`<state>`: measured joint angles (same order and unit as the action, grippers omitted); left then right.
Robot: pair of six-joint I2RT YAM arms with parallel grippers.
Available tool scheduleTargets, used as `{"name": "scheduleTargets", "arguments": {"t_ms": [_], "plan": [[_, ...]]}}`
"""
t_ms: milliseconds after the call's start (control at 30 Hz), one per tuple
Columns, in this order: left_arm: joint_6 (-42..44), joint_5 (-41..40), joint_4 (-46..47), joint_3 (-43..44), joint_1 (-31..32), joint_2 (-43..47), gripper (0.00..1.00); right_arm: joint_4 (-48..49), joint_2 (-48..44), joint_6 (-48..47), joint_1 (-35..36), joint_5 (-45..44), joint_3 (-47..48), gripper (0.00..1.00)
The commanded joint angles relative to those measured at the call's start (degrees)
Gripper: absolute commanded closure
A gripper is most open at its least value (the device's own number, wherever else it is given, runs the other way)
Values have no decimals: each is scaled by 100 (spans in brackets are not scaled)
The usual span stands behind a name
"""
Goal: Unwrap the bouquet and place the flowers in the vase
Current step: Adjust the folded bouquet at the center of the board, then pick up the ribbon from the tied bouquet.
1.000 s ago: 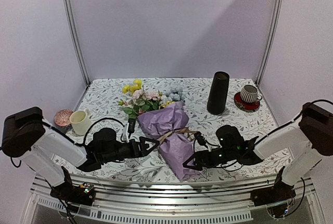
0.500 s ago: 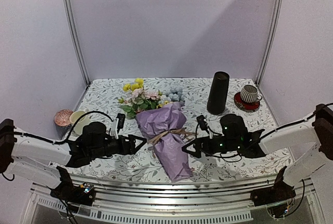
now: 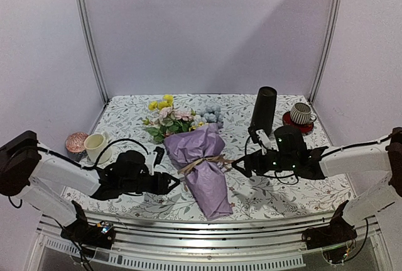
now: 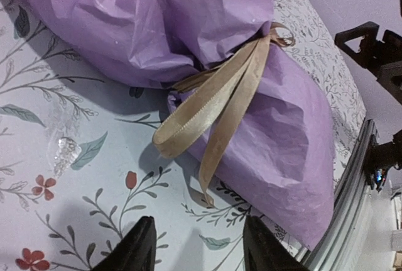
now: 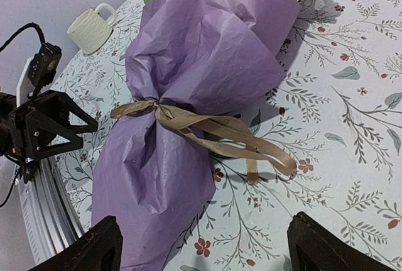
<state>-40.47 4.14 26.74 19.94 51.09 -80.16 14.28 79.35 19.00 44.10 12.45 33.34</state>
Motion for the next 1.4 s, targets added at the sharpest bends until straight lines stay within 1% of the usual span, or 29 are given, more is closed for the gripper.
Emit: {"name": "scheduleTargets", "arguments": {"t_ms": [0, 133, 167, 300, 367, 567, 733, 800, 867, 900, 933, 1133, 1267, 1367], "plan": [[109, 71, 51, 377, 200, -484, 53, -123, 220, -318, -46, 42, 181, 7], [125, -63, 87, 547, 380, -786, 54, -30, 301, -255, -49, 91, 98, 8], [129, -92, 78, 581, 403, -872, 55, 7, 296, -229, -47, 91, 50, 8], [119, -357, -200, 781, 419, -1157, 64, 233, 141, -140, -50, 126, -162, 8], [105, -443, -321, 852, 417, -1287, 67, 309, 71, -94, -48, 143, -252, 8], [90, -454, -237, 899, 428, -1490, 68, 367, -8, -78, -44, 101, -384, 8], [106, -515, -230, 974, 428, -1602, 74, 414, 10, -65, -48, 99, -403, 8], [118, -561, -235, 984, 430, -1628, 78, 434, 33, -81, -46, 92, -399, 8], [135, -629, -274, 1000, 428, -1630, 85, 444, 73, -96, -47, 70, -377, 8], [155, -662, -301, 1019, 428, -1634, 97, 433, 93, -123, -50, 59, -361, 8], [166, -711, -373, 1039, 428, -1621, 100, 421, 109, -144, -50, 27, -336, 8], [205, -983, -761, 1047, 428, -1241, 100, 289, 189, -315, -49, -278, -251, 8], [269, -1141, -1002, 1060, 428, -892, 100, 94, 437, -371, -57, -533, -55, 8], [323, -1268, -1184, 1103, 428, -702, 100, 31, 622, -375, -57, -450, 67, 9]]}}
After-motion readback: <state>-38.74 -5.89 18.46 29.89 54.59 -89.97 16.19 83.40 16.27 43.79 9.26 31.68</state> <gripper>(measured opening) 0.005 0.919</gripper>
